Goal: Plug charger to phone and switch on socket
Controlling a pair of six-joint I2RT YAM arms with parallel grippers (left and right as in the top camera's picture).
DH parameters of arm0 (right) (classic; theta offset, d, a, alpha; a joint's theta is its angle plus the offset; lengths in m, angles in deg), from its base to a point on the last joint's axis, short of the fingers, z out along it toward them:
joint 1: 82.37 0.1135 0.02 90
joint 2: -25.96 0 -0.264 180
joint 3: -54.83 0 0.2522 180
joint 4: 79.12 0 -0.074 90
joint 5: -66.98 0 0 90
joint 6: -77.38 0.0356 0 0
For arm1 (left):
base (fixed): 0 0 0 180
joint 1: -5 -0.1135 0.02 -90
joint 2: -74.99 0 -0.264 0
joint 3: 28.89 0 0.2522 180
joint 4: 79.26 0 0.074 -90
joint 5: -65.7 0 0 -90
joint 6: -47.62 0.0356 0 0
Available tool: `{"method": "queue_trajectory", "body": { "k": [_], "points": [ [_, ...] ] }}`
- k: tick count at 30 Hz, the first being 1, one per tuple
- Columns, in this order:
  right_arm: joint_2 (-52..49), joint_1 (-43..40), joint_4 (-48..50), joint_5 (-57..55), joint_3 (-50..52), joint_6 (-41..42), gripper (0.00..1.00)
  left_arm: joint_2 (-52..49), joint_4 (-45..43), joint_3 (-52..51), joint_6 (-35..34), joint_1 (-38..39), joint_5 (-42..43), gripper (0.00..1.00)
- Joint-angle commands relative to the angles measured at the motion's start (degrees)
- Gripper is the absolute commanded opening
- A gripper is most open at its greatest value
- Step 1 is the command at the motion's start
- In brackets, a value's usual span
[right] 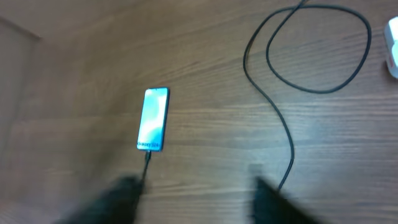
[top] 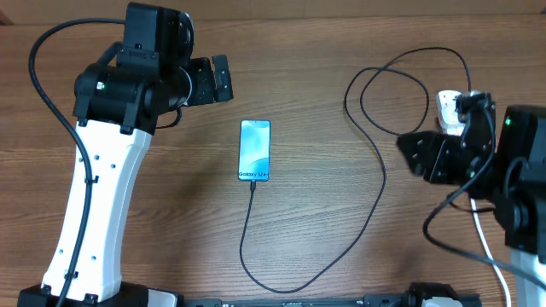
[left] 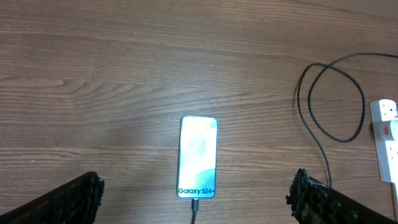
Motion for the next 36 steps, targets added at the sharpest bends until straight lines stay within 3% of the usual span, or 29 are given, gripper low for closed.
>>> {"method": "queue_trajectory", "body": {
  "k": [1,19,28,32,36],
  "points": [
    [0.8,0.5,-1.9,-2.1,-1.1,-0.2,1.0,-0.2,0.0,-0.1,-0.8,-0.3,0.0,1.0],
    [-0.8,0.5,-3.8,-5.1,-1.1,-0.4,1.0,-0.2,0.0,-0.1,-0.8,-0.3,0.0,1.0],
    [1.4,1.9,5.8,-5.9,0.9,-3.3,1.0,-0.2,0.0,-0.1,-0.8,-0.3,0.0,1.0],
    [8.4,8.3,18.8,-9.8,8.9,-3.3,1.0,-0.2,0.0,-0.1,-0.8,-0.3,0.0,1.0],
    [16.0,9.2,30.5,-8.9,20.1,-3.3,1.0,-0.2,0.0,-0.1,-0.8,-0.3,0.0,1.0]
  ]
}}
